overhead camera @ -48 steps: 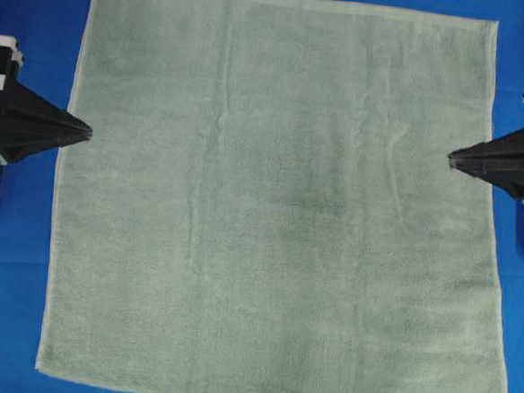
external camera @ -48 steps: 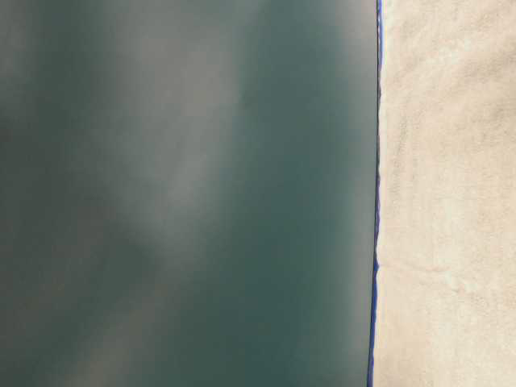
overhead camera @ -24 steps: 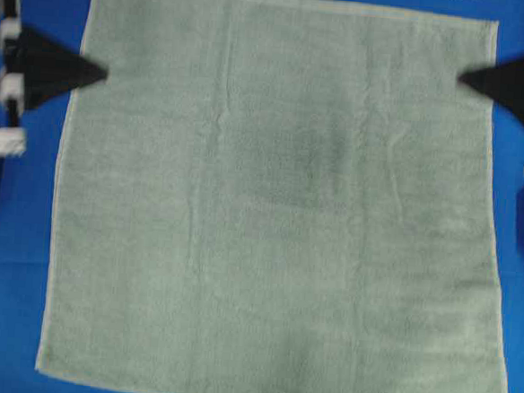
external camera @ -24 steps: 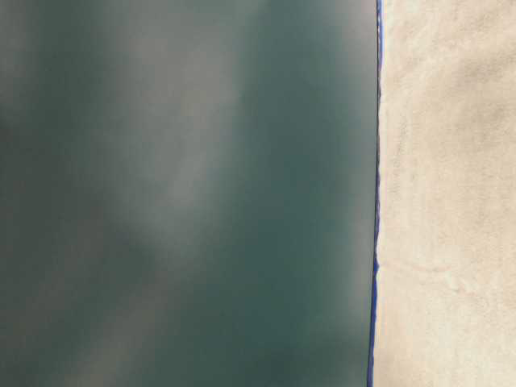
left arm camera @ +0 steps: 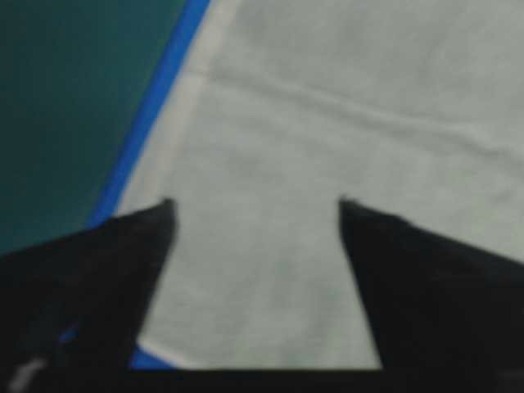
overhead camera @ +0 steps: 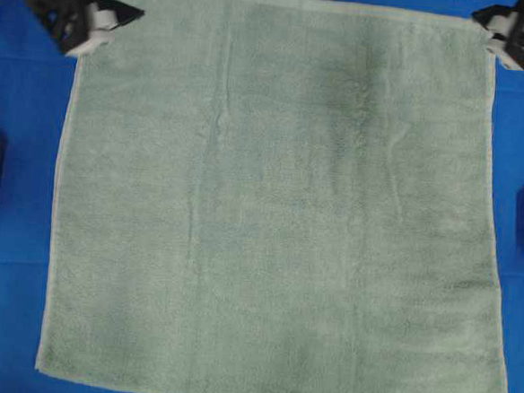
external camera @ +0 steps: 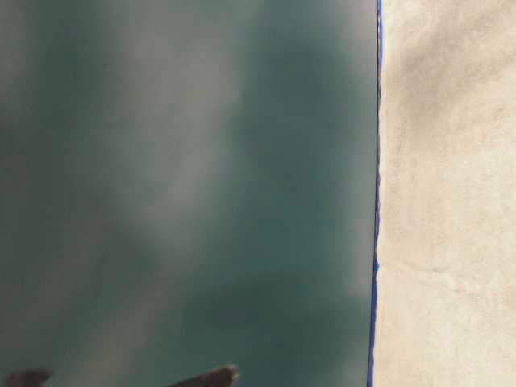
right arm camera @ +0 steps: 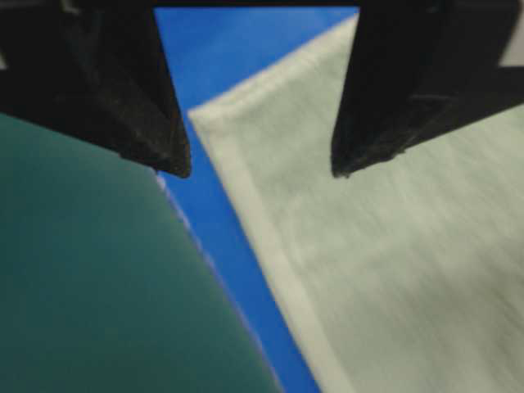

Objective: Fold a bath towel.
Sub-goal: 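Move both grippers to the far corners of the green towel and grasp them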

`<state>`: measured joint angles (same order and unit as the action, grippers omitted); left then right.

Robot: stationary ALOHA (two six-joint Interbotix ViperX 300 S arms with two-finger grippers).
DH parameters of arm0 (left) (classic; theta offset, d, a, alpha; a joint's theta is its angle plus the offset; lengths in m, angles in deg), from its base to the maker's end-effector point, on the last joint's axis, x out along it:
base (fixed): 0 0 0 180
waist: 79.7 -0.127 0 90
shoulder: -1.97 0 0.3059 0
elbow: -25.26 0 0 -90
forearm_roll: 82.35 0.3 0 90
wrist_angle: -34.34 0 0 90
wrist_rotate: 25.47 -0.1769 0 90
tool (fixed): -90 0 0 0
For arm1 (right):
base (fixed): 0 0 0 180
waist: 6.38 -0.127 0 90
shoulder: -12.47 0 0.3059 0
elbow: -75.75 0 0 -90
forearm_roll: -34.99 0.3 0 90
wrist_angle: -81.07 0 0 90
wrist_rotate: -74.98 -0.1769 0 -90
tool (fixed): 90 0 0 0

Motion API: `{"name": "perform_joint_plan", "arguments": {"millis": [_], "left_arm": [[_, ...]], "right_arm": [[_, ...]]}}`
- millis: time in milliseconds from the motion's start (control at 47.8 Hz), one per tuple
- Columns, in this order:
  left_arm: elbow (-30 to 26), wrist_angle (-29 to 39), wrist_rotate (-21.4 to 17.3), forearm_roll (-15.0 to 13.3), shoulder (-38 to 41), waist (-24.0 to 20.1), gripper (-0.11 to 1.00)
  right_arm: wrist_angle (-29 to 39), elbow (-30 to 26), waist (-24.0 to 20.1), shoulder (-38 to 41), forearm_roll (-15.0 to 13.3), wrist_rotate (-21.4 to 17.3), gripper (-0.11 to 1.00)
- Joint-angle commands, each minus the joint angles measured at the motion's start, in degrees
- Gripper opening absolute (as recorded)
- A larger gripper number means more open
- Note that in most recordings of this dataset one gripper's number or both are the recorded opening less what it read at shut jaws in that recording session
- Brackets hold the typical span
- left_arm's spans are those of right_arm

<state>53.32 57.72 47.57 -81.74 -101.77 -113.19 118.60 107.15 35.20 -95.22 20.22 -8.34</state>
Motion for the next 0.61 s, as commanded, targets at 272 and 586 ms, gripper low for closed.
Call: {"name": "perform_joint_plan", "arguments": {"millis": [272, 586], "left_arm": [[-2.3, -7.7, -5.5, 0.1, 16.3, -12.1, 0.82], [-2.1, -17.8, -5.5, 0.1, 30.1, -15.0, 0.82]], "right_arm": [[-3.2, -5.2, 7.7, 21.2, 1.9, 7.8, 0.62], [-15.4, -4.4, 12.5, 33.7, 4.6, 11.3, 0.62]]}}
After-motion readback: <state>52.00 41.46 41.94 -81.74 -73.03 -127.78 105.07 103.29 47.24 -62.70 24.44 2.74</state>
